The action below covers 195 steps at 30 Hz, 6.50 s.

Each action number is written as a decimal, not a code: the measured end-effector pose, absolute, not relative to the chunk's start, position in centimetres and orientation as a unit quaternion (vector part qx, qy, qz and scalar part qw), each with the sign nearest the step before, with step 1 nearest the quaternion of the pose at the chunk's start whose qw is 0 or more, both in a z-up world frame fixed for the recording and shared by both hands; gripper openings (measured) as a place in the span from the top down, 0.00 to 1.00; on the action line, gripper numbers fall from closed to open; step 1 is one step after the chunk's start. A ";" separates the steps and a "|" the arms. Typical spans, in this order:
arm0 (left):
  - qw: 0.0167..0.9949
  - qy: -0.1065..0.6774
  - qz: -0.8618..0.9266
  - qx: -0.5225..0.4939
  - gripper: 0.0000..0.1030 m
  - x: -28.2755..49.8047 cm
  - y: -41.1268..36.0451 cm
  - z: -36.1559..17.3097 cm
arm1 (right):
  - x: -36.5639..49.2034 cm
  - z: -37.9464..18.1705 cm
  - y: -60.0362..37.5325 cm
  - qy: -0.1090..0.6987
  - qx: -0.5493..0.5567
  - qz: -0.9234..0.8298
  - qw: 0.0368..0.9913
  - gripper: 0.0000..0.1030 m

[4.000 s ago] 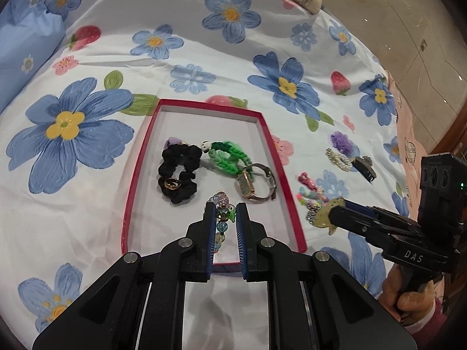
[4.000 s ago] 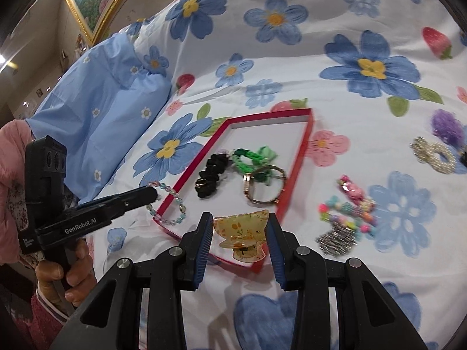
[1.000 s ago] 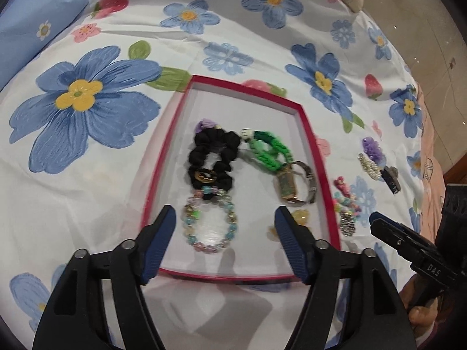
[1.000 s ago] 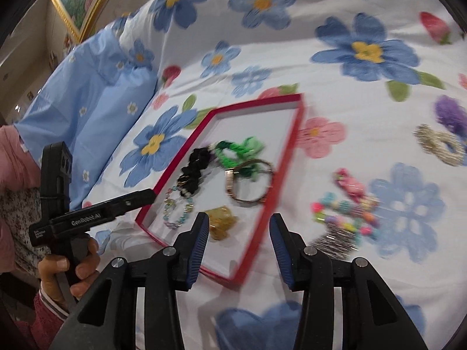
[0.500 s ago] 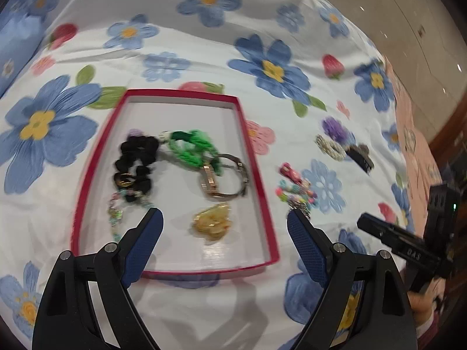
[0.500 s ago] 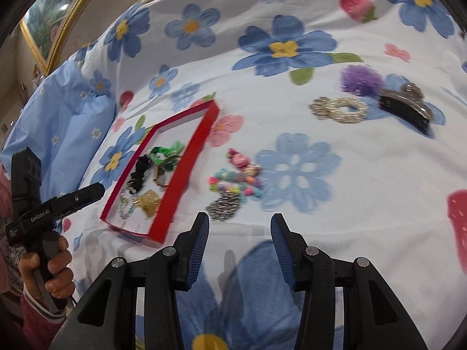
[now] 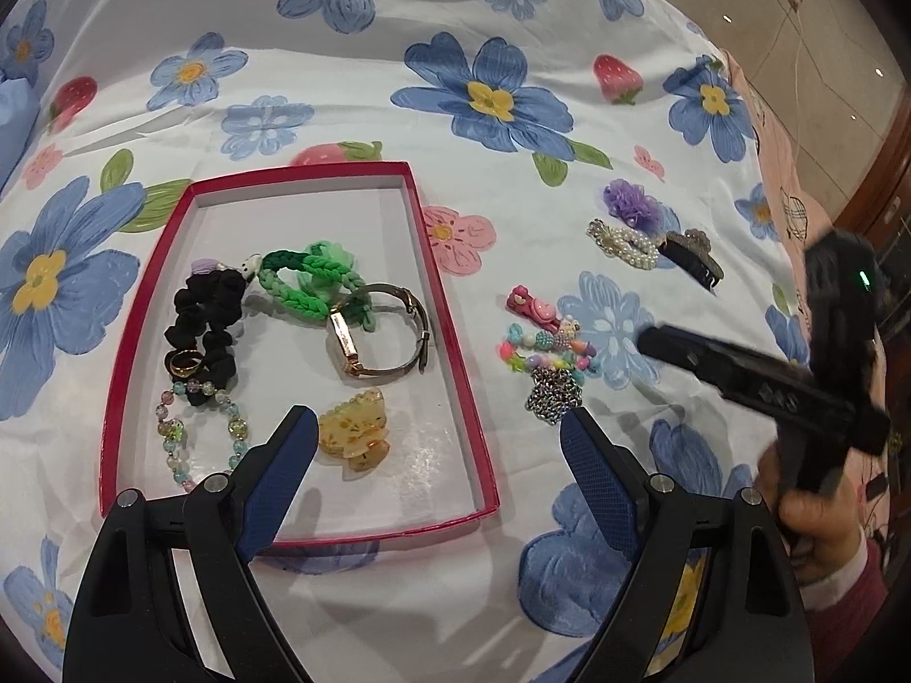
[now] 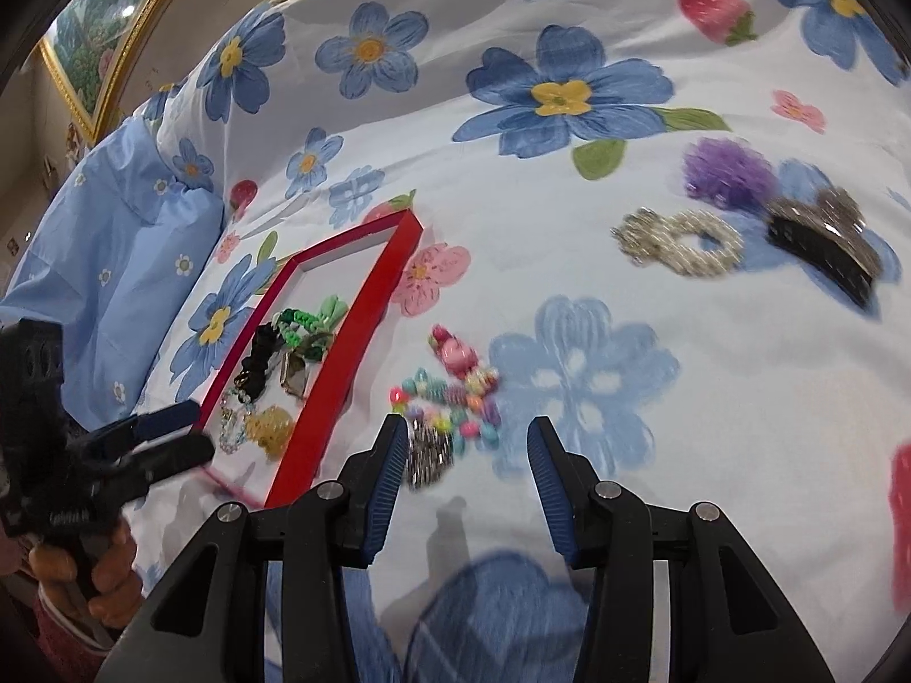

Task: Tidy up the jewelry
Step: 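Grasp the pastel beaded bracelet with the left tool while the right grasps the pink hair clip, then carry the beaded bracelet and pink clip into the red box and lower them, then open both tools and lift them away from the red box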

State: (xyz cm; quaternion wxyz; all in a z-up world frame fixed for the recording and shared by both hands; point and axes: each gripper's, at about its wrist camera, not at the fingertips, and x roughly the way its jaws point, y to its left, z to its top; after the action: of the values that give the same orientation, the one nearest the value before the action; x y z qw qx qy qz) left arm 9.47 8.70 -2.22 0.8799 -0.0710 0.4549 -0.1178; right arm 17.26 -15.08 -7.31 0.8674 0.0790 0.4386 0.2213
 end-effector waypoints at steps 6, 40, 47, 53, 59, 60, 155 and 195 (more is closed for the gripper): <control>0.877 0.461 -0.118 -0.070 0.15 10.0 8.5 -2.6 | 20.8 -8.2 -12.2 0.452 0.040 0.244 0.857 0.56; 0.821 0.527 -0.192 0.110 0.26 17.9 -4.6 -8.9 | 16.6 -6.2 -24.6 0.421 0.166 0.174 0.875 0.80; 0.824 0.526 -0.201 0.062 0.86 19.2 -3.3 -8.1 | 15.7 -6.0 -23.8 0.415 0.173 0.188 0.873 0.80; 0.833 0.508 -0.214 0.040 0.88 18.8 -3.1 -6.7 | 15.2 -5.6 -23.0 0.411 0.170 0.196 0.874 0.80; 0.851 0.476 -0.220 0.020 0.89 16.9 -2.4 -3.6 | 14.5 -5.1 -22.6 0.407 0.168 0.199 0.875 0.80; 0.853 0.472 -0.222 0.013 0.89 16.5 -2.2 -3.0 | 14.5 -5.0 -22.5 0.407 0.168 0.200 0.876 0.80; 0.853 0.492 -0.057 -0.161 0.88 8.8 20.5 -8.7 | 15.5 -11.6 3.0 0.509 -0.030 0.348 0.787 0.80; 0.863 0.475 -0.041 -0.166 0.40 7.2 20.9 -6.3 | 14.9 -10.5 2.2 0.505 -0.009 0.346 0.791 0.70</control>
State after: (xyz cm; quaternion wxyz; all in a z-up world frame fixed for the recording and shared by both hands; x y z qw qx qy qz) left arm 7.16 20.91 -6.34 0.8634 -0.1662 0.4746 -0.0408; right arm 14.94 2.21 -10.52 0.7908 -0.0091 0.5051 0.3455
